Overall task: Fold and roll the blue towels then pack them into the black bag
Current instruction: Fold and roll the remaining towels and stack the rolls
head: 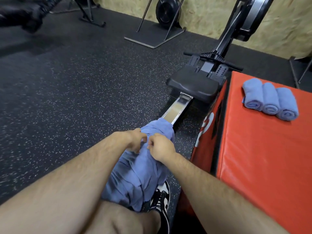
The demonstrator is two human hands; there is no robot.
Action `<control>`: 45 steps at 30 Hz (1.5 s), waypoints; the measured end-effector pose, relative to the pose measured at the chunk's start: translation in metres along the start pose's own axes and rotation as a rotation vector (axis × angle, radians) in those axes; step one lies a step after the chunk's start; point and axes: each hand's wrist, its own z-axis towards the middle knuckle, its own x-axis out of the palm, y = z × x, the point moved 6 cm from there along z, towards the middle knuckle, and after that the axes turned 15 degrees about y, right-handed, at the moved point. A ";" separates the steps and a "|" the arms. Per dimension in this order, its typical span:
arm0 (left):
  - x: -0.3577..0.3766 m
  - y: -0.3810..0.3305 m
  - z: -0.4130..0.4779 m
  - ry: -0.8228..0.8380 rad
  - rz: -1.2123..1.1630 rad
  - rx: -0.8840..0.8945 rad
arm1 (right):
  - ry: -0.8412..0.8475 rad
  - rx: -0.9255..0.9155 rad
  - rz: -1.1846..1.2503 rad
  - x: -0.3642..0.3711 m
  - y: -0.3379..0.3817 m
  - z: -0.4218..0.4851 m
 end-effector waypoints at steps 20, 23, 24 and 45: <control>-0.094 -0.025 -0.083 -0.833 -0.407 0.359 | -0.220 -0.154 0.479 -0.110 0.005 -0.038; -0.109 -0.038 -0.105 -0.965 -0.535 0.468 | -0.324 -0.181 0.511 -0.144 0.001 -0.052; -0.115 -0.042 -0.111 -1.009 -0.572 0.475 | -0.371 -0.188 0.533 -0.155 -0.002 -0.058; -0.237 -0.293 -0.172 -1.175 -0.632 0.613 | -0.980 -0.097 0.485 -0.342 -0.156 -0.327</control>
